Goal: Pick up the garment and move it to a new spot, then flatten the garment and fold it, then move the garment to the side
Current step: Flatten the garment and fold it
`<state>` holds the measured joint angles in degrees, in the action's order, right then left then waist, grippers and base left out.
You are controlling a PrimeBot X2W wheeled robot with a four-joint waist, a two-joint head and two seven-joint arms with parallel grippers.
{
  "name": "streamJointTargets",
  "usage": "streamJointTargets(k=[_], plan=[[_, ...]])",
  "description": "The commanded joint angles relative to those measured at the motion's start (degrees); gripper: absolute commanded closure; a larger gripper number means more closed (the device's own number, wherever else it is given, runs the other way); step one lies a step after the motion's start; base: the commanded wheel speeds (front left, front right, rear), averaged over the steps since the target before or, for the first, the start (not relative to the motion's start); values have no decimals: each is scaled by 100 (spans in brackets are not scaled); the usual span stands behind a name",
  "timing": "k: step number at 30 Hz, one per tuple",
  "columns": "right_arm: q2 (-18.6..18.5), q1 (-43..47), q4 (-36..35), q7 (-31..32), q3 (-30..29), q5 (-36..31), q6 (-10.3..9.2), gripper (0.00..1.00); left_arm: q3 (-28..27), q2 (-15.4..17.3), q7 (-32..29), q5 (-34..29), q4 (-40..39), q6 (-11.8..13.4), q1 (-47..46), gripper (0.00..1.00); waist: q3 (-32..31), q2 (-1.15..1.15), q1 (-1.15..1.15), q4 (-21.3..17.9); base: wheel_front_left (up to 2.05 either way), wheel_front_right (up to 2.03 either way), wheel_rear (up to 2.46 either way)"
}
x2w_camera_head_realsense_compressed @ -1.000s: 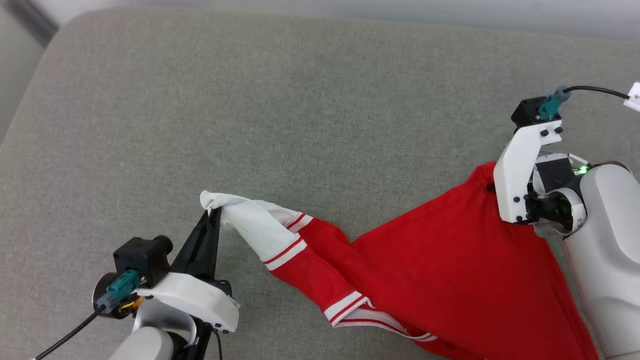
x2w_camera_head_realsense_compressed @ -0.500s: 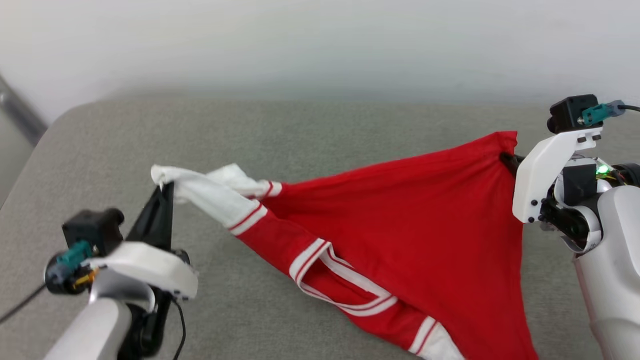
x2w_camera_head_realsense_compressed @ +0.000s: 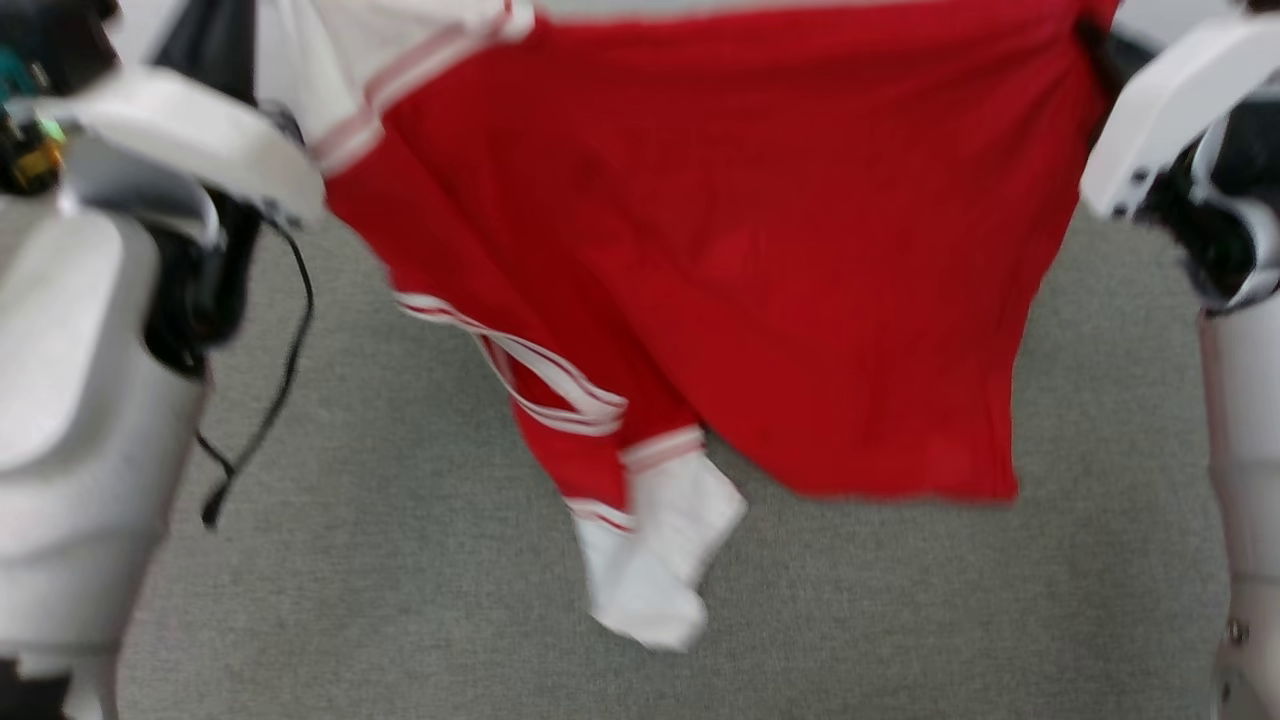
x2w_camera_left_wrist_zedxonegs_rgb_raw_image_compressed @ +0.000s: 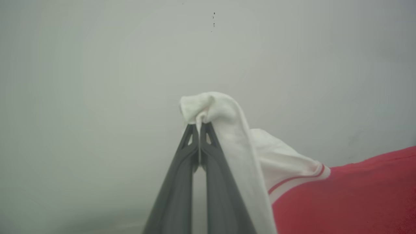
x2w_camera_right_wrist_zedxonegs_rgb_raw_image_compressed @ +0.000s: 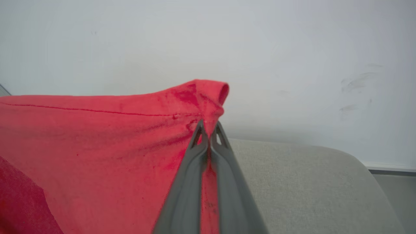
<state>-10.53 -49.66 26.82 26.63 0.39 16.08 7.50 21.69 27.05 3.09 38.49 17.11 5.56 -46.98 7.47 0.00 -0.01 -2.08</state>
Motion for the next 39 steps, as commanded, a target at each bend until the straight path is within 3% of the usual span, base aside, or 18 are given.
streamJointTargets(k=[1, 15, 22, 31, 39], plan=[[54, -287, 55, -116, -80, -65, -2, 100, -7, 30, 52, -92, 181, -79, -384, 100, 460, 0, 1, -86, 0, 0, 0], [209, -3316, 336, -829, -728, -587, -3, 100, -69, 409, 250, -821, 1363, -654, -4289, 100, 2366, 0, 1, -274, 0, 0, 0], [173, -4520, 721, -1136, -783, -598, -3, 100, -23, 388, 221, -966, 1707, -804, -5490, 100, 3179, 0, 1, -266, 0, 0, 0], [283, -5131, 1701, -1621, -447, -502, -2, 100, 102, 167, 460, -867, 2513, -992, -5628, 100, 3715, 0, 1, -281, 0, 0, 0], [255, -4848, 2801, -1954, 84, -273, -2, 100, 187, -238, 738, -574, 3340, -1132, -4892, 100, 3534, 0, 1, -142, 0, 0, 0]])
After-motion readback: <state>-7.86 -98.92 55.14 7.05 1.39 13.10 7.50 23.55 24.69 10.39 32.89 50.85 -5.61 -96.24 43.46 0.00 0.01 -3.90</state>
